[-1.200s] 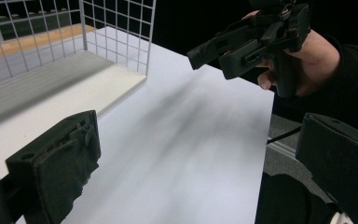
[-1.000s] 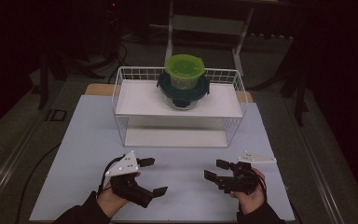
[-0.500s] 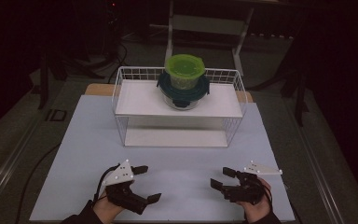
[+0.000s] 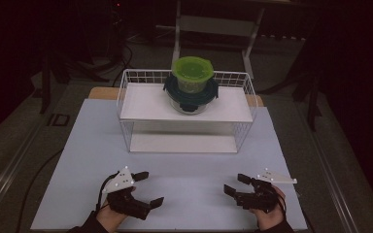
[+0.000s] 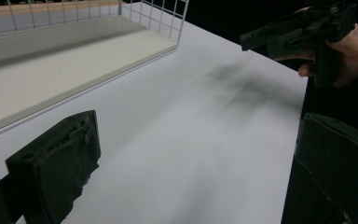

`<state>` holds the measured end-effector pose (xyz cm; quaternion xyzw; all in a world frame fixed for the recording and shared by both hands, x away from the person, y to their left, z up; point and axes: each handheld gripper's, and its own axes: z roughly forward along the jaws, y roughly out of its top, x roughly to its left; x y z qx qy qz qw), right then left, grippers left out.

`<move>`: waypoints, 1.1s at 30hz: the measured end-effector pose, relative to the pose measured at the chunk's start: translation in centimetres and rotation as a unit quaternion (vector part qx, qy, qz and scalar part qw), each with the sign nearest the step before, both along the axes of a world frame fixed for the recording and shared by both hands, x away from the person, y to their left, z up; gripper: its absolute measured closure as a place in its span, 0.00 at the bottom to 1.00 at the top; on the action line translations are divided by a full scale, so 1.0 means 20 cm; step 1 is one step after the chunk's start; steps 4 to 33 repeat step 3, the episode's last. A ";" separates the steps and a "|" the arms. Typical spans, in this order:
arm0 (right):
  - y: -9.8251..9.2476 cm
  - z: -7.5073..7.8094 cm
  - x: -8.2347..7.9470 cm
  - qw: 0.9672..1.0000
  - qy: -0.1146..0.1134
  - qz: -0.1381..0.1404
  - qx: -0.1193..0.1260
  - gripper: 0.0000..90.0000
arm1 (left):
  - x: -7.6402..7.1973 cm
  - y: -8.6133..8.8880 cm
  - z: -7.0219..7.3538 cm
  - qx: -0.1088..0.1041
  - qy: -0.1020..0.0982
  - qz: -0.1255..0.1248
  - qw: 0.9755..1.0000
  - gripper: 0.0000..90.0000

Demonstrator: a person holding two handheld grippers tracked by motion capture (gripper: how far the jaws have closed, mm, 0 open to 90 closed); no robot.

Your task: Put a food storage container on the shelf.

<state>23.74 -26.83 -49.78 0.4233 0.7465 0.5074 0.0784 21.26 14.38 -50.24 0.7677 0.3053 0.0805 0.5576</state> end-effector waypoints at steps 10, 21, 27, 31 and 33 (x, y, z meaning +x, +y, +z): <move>0.00 -0.01 0.00 1.000 -0.001 -0.001 -0.001 0.22 | 0.01 0.00 -0.02 0.000 0.008 -0.001 1.000 0.00; 0.00 -0.01 0.00 1.000 -0.001 -0.001 -0.001 0.22 | 0.01 0.00 -0.02 0.000 0.008 -0.001 1.000 0.00; 0.00 -0.01 0.00 1.000 -0.001 -0.001 -0.001 0.22 | 0.01 0.00 -0.02 0.000 0.008 -0.001 1.000 0.00; 0.00 -0.01 0.00 1.000 -0.001 -0.001 -0.001 0.22 | 0.01 0.00 -0.02 0.000 0.008 -0.001 1.000 0.00; 0.00 -0.01 0.00 1.000 -0.001 -0.001 -0.001 0.22 | 0.01 0.00 -0.02 0.000 0.008 -0.001 1.000 0.00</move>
